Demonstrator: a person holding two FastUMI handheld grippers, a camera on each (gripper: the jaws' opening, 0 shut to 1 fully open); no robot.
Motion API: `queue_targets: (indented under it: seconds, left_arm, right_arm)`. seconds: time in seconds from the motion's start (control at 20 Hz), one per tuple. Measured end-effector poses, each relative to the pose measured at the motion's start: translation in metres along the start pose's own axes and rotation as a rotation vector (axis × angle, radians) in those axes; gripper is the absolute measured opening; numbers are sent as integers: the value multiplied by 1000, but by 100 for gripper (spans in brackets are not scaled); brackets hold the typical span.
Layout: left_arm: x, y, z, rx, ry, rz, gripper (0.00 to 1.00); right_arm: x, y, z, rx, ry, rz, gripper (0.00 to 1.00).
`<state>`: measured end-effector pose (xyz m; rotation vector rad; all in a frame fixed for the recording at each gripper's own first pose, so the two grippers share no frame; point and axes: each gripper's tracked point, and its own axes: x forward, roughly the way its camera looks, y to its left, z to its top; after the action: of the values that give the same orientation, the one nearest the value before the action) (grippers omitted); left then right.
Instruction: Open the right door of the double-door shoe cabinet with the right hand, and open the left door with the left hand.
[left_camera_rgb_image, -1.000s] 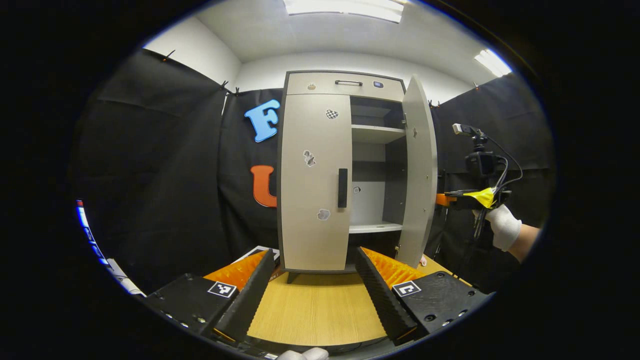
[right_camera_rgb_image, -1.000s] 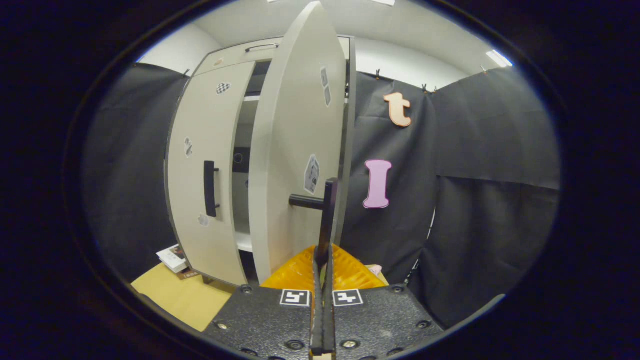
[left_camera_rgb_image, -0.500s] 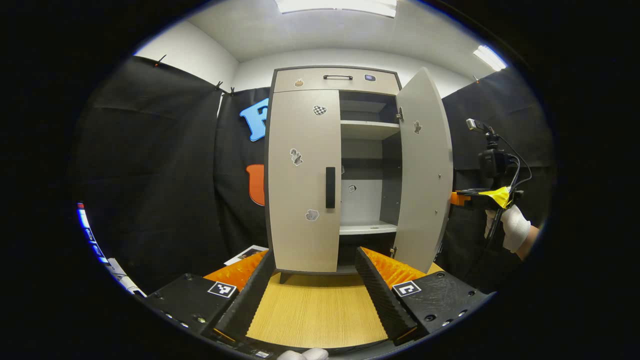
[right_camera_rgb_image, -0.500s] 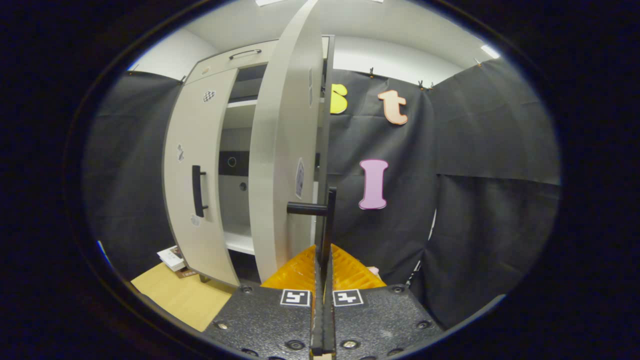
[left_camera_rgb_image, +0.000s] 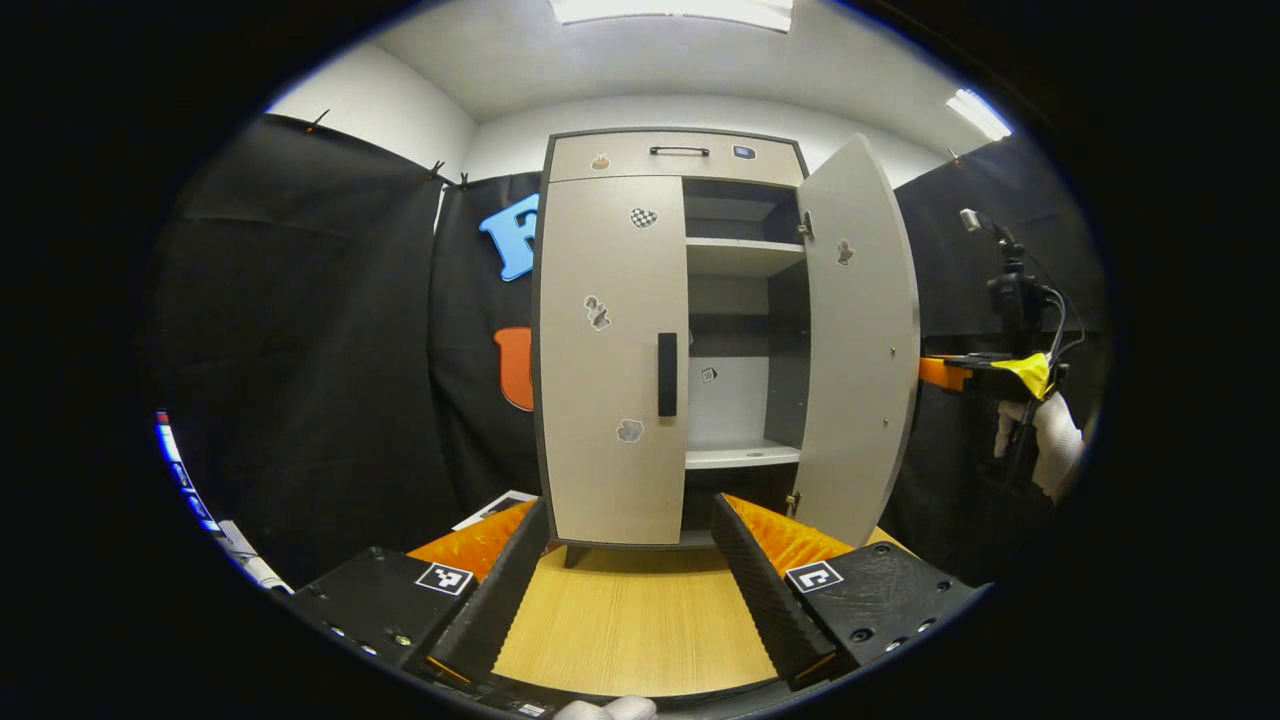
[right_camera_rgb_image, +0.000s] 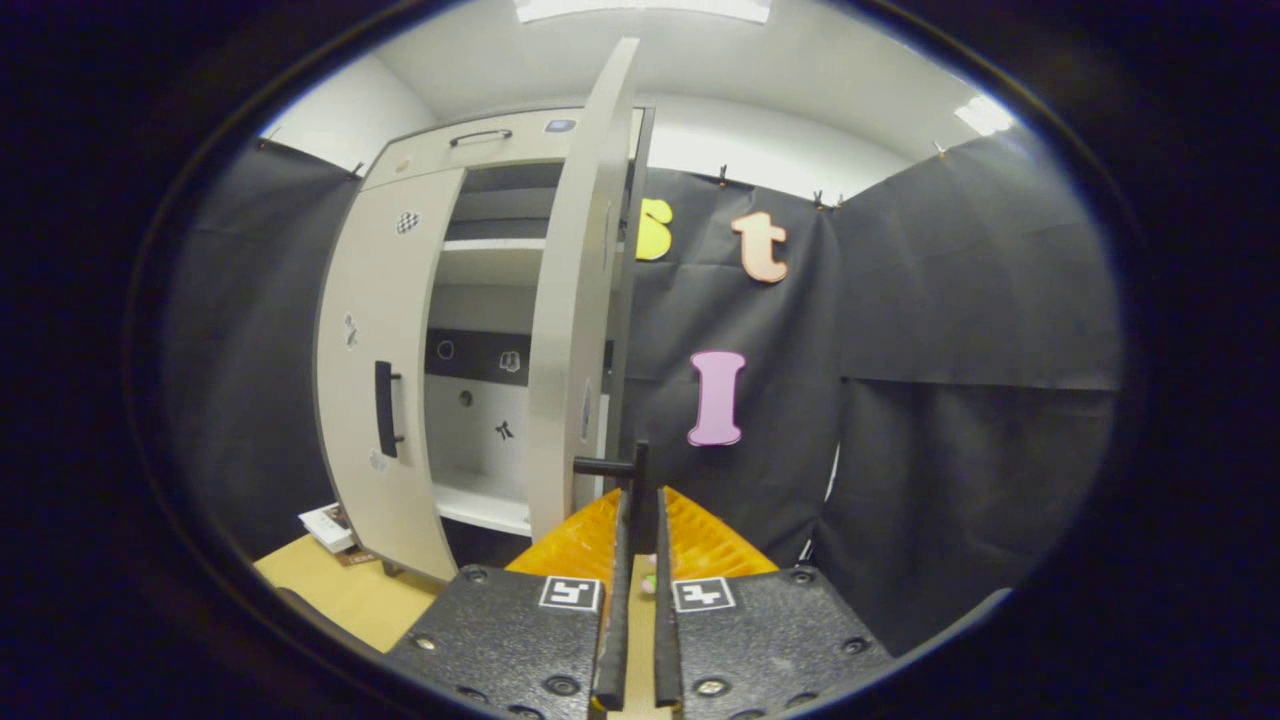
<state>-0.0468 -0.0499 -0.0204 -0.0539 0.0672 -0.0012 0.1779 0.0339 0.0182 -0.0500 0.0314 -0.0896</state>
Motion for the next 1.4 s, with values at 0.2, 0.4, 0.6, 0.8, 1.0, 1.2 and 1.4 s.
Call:
queue_targets:
  seconds: [0.2,0.4,0.6,0.8,1.0,1.2,1.4]
  left_arm:
    - [3,29,1,4,-10,-7,98]
    - [14,49,4,29,-13,-27,98]
    - [39,54,10,55,-19,-36,98]
    - [77,42,23,70,-39,-42,98]
    - [126,24,45,73,-85,-37,98]
    - [183,-3,60,52,-127,-46,97]
    - [238,-23,69,20,-136,-46,96]
  right_arm:
    - [-42,32,17,33,-10,22,59]
    - [-87,80,4,33,-1,78,95]
    - [-116,109,-12,19,9,109,100]
    - [-125,112,-20,50,42,116,100]
    - [-117,103,-17,42,52,119,100]
    - [-107,94,-6,36,47,122,100]
    - [-101,93,5,7,39,142,100]
